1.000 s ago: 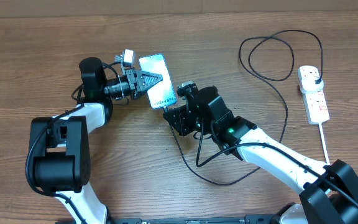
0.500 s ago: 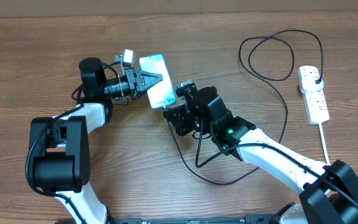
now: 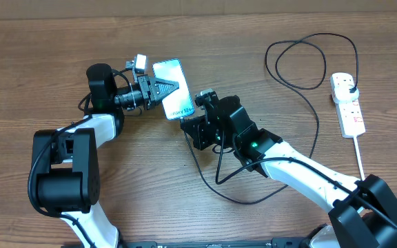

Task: Plug charger to phone and switch on socket
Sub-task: 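Open the right gripper and withdraw it from the plug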

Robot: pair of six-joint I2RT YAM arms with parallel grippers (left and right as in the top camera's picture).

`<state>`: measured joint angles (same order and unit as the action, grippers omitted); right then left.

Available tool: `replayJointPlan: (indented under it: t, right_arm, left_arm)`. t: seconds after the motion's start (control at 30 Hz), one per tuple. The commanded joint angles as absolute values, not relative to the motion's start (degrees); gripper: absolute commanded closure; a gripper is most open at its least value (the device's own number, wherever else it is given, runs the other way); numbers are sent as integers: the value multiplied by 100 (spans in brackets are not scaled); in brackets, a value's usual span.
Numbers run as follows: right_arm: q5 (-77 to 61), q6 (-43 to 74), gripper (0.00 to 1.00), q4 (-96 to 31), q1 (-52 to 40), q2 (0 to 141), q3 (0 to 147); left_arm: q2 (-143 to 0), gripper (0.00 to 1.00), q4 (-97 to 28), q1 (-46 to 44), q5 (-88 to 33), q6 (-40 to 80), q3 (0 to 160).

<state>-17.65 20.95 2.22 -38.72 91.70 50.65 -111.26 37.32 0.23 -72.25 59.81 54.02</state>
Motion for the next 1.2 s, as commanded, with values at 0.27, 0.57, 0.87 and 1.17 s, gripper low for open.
replayJointPlan:
  t: [0.27, 0.57, 0.87, 1.17]
  right_arm:
    - [-1984, 2123, 96, 401, -3920, 9251, 5113]
    - [-2287, 2141, 96, 423, -3916, 9251, 5129]
    - [-2375, 2139, 96, 401, -3916, 9249, 5151]
    - [-2705, 2062, 39, 38, -3913, 8661, 5151]
  left_arm:
    - [-11122, 96, 3752, -263, -7913, 5315, 5448]
    - [-11122, 96, 3730, -266, -8027, 4919, 5448]
    - [-11122, 96, 3728, -266, -8103, 4755, 5448]
    - [-11122, 96, 3704, -263, -7918, 4753, 5448]
